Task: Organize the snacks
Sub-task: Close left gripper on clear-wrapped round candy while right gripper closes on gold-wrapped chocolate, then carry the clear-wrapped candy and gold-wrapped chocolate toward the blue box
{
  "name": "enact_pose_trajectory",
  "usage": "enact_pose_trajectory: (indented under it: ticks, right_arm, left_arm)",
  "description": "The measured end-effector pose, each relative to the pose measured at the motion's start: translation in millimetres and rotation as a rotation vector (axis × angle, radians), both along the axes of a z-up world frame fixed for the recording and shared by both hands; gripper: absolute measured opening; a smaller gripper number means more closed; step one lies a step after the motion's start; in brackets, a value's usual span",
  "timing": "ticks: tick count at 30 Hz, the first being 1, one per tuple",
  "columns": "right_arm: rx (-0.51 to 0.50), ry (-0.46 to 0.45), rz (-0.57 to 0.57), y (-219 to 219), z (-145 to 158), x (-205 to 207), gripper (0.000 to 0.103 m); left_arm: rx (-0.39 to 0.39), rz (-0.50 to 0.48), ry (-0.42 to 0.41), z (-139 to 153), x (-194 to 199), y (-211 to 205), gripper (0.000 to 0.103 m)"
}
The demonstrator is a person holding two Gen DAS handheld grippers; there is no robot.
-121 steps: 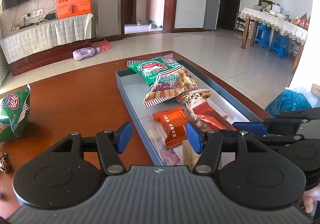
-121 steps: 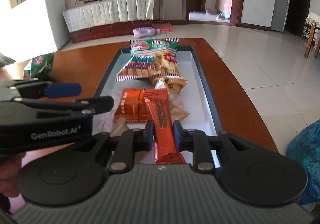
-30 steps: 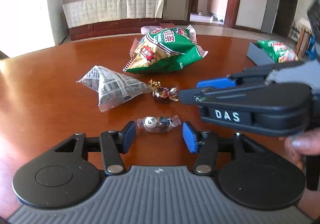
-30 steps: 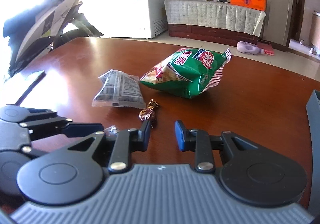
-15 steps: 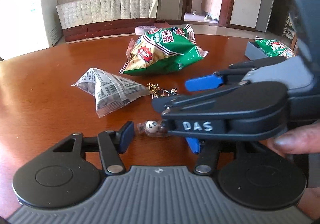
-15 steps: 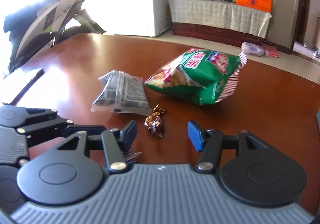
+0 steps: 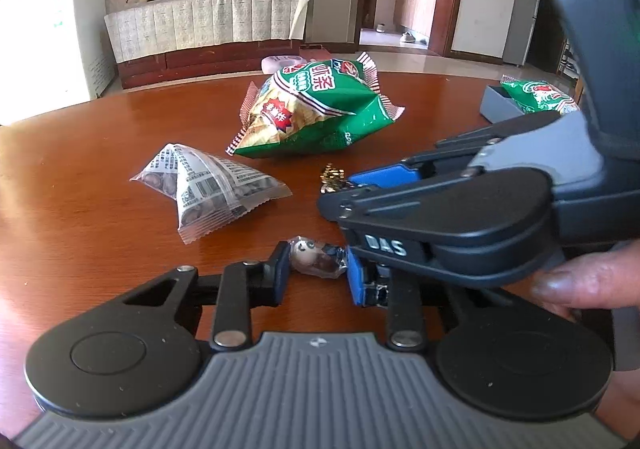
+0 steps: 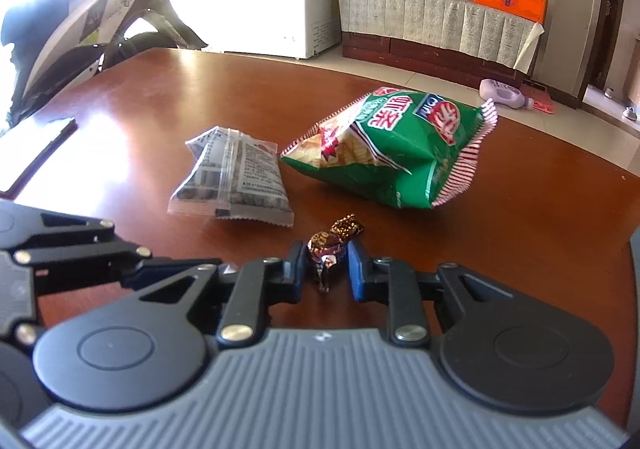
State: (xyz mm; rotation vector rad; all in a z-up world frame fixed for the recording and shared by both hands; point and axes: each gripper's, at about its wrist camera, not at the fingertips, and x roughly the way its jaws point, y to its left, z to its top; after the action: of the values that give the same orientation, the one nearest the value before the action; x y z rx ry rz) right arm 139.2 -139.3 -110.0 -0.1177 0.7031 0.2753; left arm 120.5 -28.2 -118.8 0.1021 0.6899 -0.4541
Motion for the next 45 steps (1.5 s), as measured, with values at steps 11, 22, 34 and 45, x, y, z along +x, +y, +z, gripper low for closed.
enact_pose_trajectory:
  ticks: [11, 22, 34, 45]
  right_arm:
    - [0.017, -0.019, -0.059, -25.6, 20.3, -35.7, 0.025]
    - [0.015, -0.081, -0.119, -40.2, 38.3, -68.5, 0.025]
    - [0.043, -0.139, -0.183, -63.0, 55.2, -93.9, 0.025]
    - [0.047, -0.165, -0.218, -83.3, 62.8, -116.9, 0.025]
  left_arm:
    - [-0.005, 0.000, -0.018, 7.1, -5.6, -17.3, 0.034]
    - [-0.020, -0.026, -0.031, 18.6, -20.2, -39.5, 0.034]
    - [0.004, -0.081, -0.055, 24.7, -33.7, -70.6, 0.034]
    - [-0.007, -0.123, -0.072, 31.4, -43.6, -95.2, 0.035]
